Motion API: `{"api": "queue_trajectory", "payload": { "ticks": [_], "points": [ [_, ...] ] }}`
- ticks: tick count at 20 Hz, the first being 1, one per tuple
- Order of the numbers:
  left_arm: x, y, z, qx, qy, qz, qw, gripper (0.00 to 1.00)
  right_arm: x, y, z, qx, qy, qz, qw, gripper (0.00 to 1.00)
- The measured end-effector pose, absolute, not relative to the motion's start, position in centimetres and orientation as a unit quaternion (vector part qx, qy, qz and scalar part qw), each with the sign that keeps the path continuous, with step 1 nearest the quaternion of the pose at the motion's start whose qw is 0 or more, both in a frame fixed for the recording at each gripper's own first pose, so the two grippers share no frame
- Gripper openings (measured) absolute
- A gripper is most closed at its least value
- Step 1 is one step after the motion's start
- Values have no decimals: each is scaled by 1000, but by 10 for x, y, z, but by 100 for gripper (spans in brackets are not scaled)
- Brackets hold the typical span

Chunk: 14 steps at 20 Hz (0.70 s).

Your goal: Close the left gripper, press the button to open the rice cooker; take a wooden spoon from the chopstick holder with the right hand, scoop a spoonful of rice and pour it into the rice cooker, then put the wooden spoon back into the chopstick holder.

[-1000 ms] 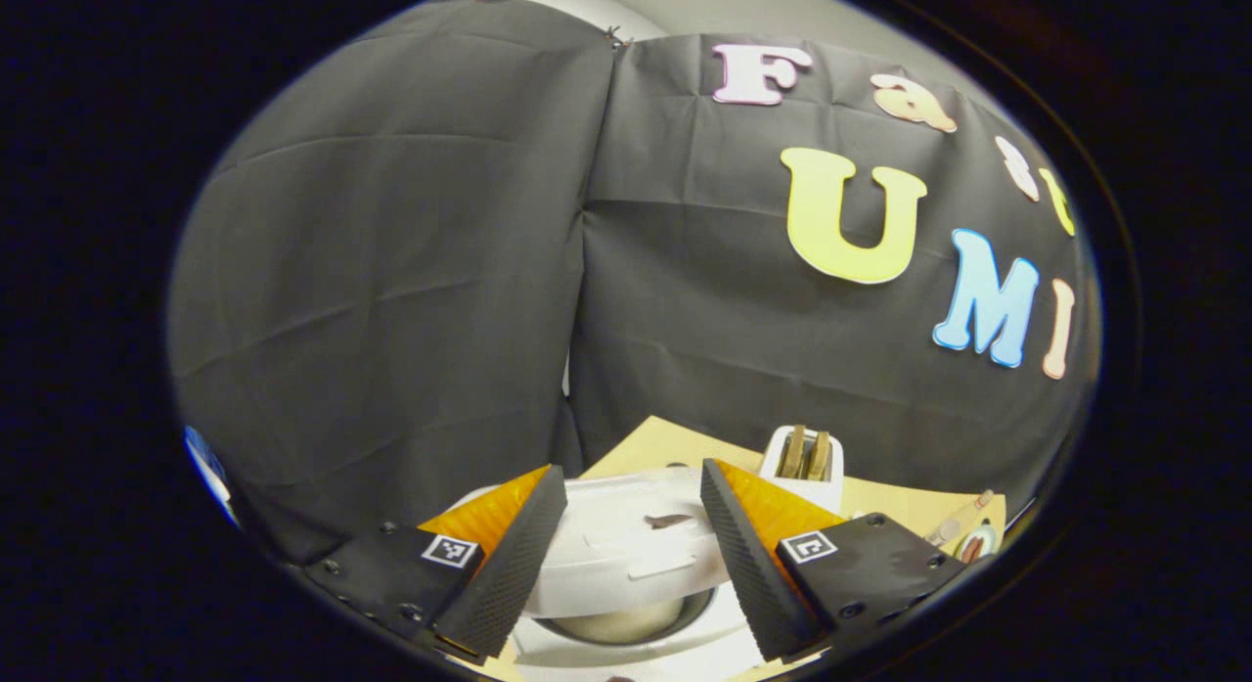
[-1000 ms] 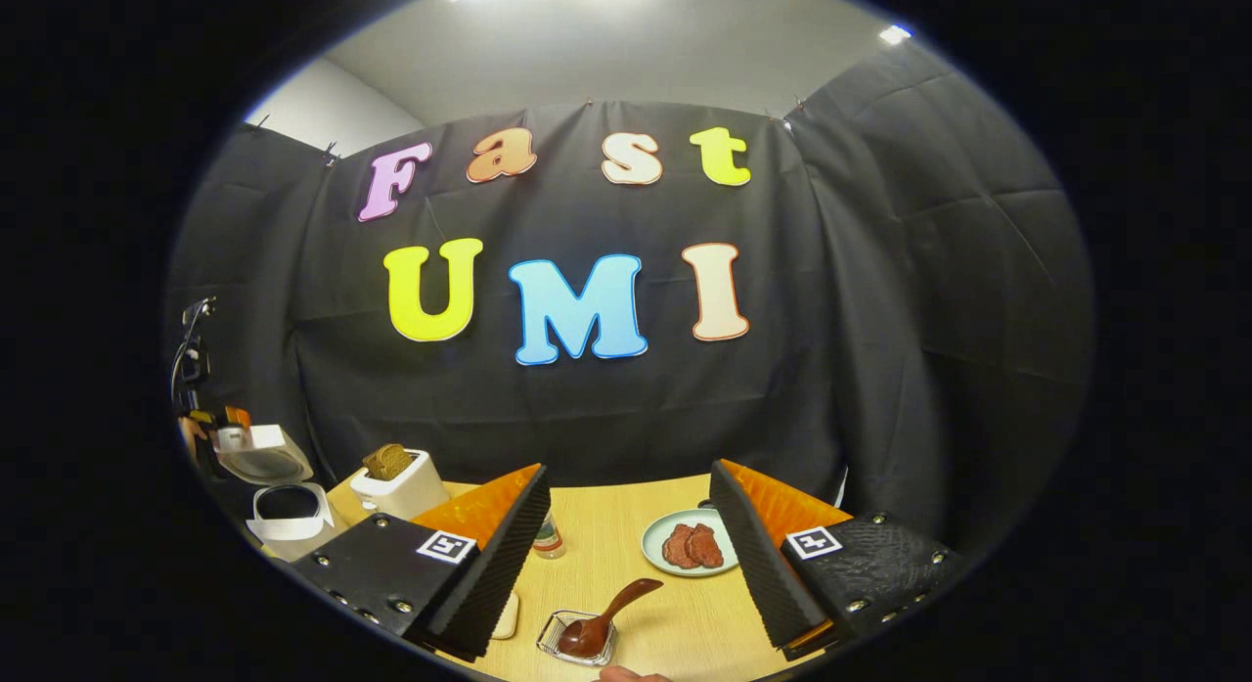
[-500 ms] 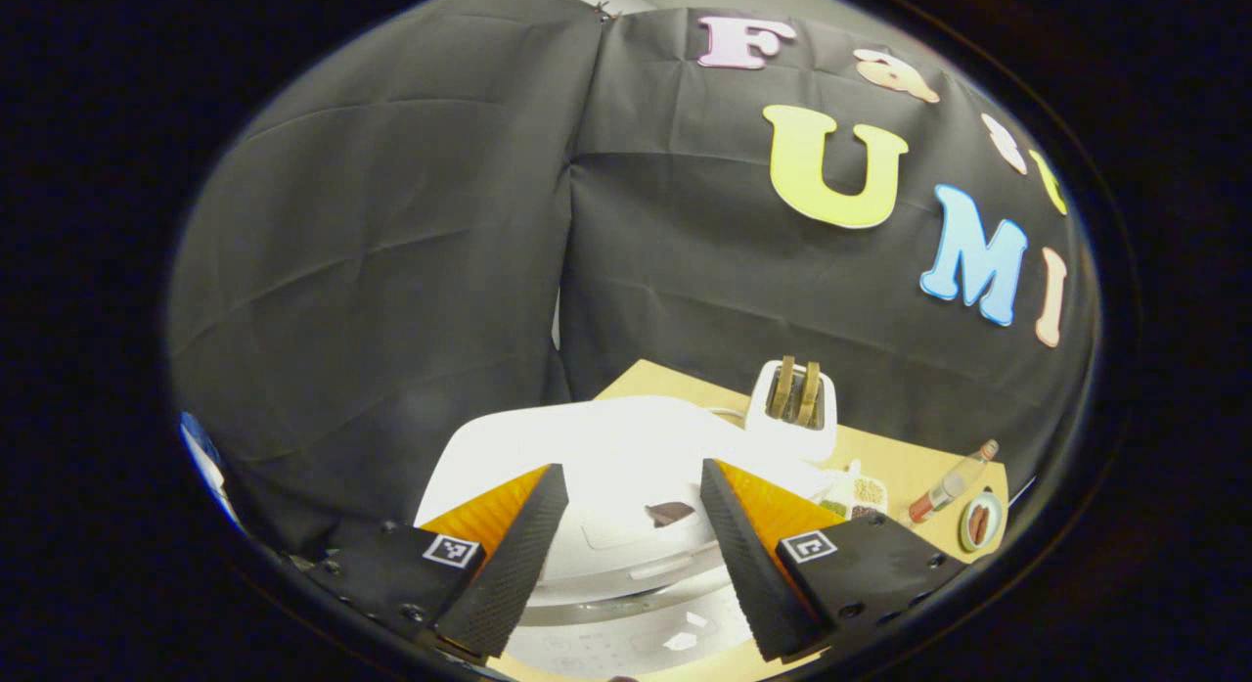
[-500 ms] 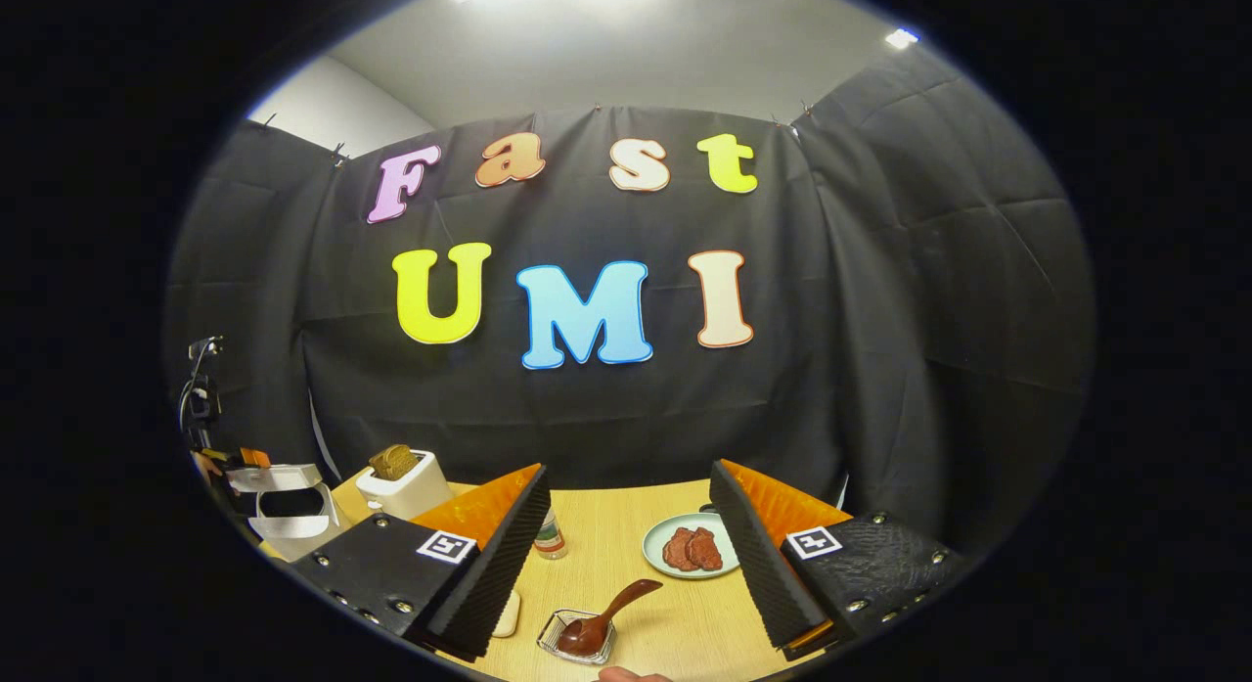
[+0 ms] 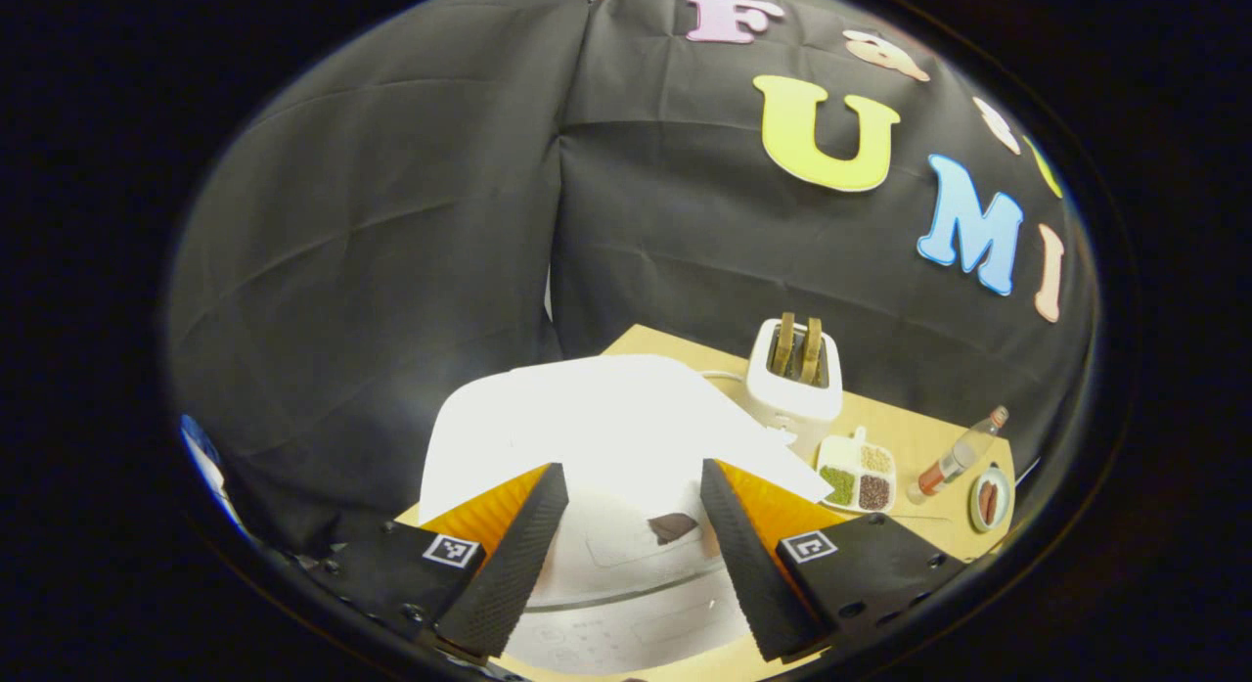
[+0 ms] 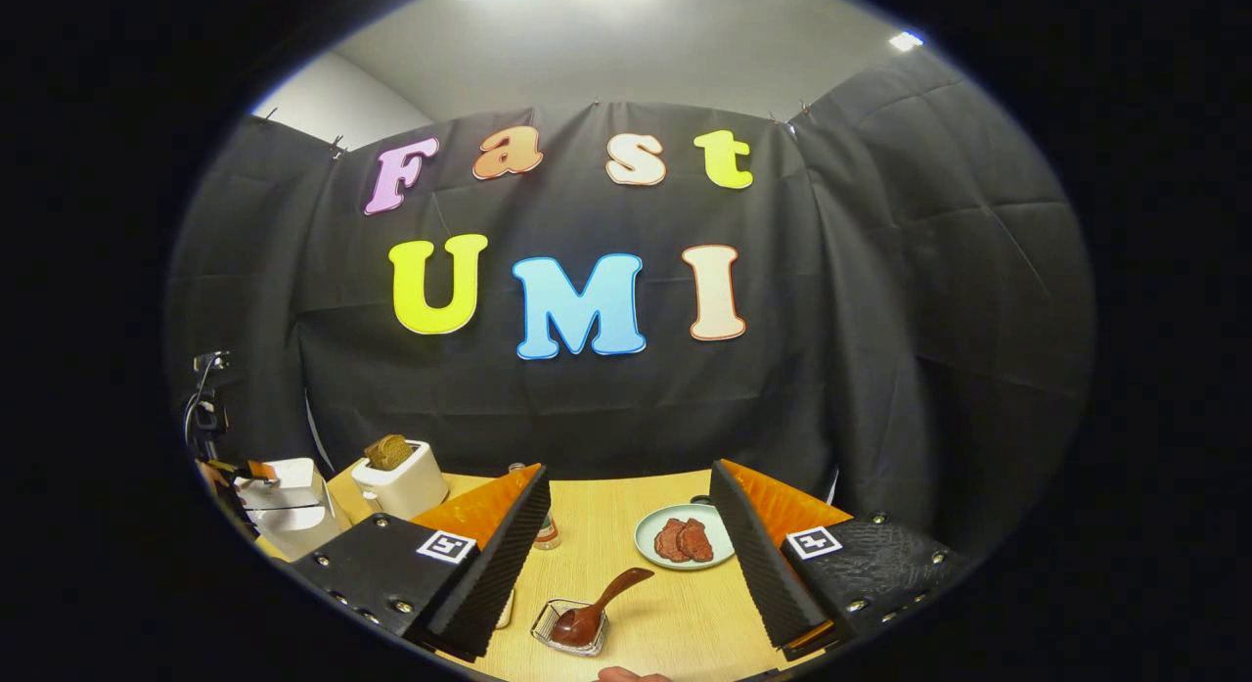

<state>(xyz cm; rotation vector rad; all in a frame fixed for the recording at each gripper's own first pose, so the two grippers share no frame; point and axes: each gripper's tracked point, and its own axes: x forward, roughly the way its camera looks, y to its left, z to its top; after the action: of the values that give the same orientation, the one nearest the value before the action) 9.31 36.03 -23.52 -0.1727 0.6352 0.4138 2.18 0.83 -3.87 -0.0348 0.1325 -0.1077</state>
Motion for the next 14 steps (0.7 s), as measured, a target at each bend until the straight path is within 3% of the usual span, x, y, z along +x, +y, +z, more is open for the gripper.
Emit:
{"api": "queue_trajectory", "payload": {
  "ticks": [14],
  "points": [
    [90,358,-261,-92,333,189,919,96,27,30,-48,-31,77,-44,996,99]
  ]
}}
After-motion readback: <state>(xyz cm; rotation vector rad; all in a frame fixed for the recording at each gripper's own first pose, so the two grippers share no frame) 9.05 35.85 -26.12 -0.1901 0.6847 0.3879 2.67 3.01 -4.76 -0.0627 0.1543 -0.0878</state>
